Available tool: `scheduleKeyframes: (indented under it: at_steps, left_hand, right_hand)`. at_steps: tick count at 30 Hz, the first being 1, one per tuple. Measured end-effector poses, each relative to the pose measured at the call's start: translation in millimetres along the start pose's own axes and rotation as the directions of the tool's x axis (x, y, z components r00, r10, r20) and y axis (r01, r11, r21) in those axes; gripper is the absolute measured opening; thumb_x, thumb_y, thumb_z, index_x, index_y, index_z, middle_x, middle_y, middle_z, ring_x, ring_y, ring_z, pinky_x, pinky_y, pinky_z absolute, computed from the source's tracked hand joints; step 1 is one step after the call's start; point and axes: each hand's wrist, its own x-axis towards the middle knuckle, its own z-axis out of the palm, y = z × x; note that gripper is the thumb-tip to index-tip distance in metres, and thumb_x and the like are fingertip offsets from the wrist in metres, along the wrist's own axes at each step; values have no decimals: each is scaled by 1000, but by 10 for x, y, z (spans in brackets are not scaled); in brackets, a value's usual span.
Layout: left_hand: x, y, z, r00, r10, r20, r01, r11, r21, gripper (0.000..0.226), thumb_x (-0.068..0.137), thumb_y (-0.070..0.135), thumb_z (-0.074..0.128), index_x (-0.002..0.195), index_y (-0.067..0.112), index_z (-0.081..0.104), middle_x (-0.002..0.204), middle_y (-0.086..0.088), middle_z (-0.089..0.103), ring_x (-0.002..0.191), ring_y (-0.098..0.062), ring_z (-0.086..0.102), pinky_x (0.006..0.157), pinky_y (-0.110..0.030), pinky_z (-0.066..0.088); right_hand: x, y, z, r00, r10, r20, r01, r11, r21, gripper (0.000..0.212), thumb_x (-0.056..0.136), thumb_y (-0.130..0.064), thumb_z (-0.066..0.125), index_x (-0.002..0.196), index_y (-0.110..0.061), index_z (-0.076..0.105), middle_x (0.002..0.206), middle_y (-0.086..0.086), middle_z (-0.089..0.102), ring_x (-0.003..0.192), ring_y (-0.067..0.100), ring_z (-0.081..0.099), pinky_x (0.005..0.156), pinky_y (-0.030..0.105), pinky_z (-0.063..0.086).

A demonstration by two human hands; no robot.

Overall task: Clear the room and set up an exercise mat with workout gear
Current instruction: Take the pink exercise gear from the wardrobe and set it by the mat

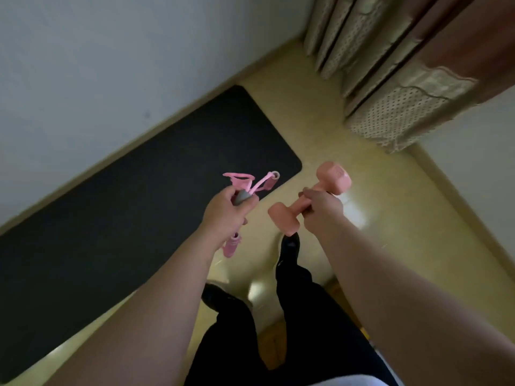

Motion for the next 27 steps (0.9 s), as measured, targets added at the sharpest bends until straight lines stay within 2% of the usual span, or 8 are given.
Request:
scheduleKeyframes:
  at_steps: [3, 8, 13, 18, 20, 23, 24, 27]
  left_hand:
    - [475, -516, 192, 999, -39, -12, 39, 999, -1, 33, 88, 44, 71, 117, 29, 61, 100, -2, 66, 68, -14, 66, 48, -24, 52]
    - [1332, -1500, 545, 994, -109, -29, 109, 994, -7, 31, 81, 42, 80, 101, 24, 63, 94, 1, 69, 62, -11, 71, 64, -35, 62]
    - [2080, -2216, 908, 993, -108, -52, 102, 989, -107, 27, 83, 25, 81, 103, 18, 65, 90, -4, 65, 51, -5, 63, 45, -17, 48]
    - [2643, -2695, 1228, 997, -67, -28, 66, 996, -62, 29, 80, 27, 82, 103, 18, 66, 102, -12, 64, 51, -8, 60, 42, -14, 46]
    - [2817, -2852, 1316, 999, -39, -31, 39, 999, 1, 27, 80, 31, 82, 99, 20, 66, 99, -11, 66, 57, -13, 63, 44, -20, 49]
    - [3010, -3025, 1401, 998, -12, -63, 16, 997, 71, 23, 78, 37, 80, 92, 26, 65, 89, -6, 69, 72, -29, 67, 61, -45, 59]
    - [3063, -3075, 1426, 998, -9, -66, 14, 997, 81, 22, 78, 38, 80, 91, 28, 65, 86, -1, 69, 73, -25, 68, 62, -43, 59]
    - [3152, -3172, 1471, 999, 0, -39, 7, 983, 183, 21, 78, 34, 79, 91, 32, 63, 84, 12, 66, 70, -3, 64, 50, -18, 49]
  right_hand:
    - [739, 330, 179, 1000, 12, 2, -12, 1000, -16, 20, 88, -10, 72, 107, -10, 65, 103, 7, 73, 94, 24, 70, 88, 44, 54]
    - [2192, 981, 419, 998, 40, -45, -42, 998, -50, 11, 93, -15, 69, 99, -16, 61, 100, 4, 74, 92, 22, 71, 89, 45, 54]
    - [3532, 1585, 582, 994, 72, -78, -76, 996, -51, 21, 92, -15, 71, 111, -13, 62, 98, 4, 75, 87, 21, 73, 84, 41, 57]
    - [4527, 1806, 717, 998, 16, -54, -18, 999, -33, 23, 94, -8, 65, 116, -8, 60, 98, 8, 73, 82, 18, 73, 83, 39, 59]
    - [4836, 1831, 764, 999, -14, -52, 12, 999, -34, 20, 94, -6, 63, 114, -8, 60, 96, 8, 72, 81, 20, 73, 78, 38, 60]
    - [5156, 1822, 873, 998, -36, -42, 34, 999, -37, 12, 96, -7, 58, 108, -10, 59, 98, 9, 71, 85, 23, 72, 76, 37, 59]
    - [5250, 1817, 906, 998, -41, -45, 38, 998, -51, 12, 96, -8, 58, 107, -11, 60, 98, 9, 72, 85, 24, 72, 74, 36, 57]
    - [5435, 1818, 1002, 998, -61, -22, 60, 996, -59, 10, 95, -8, 58, 105, -12, 57, 96, 9, 70, 83, 24, 71, 70, 36, 55]
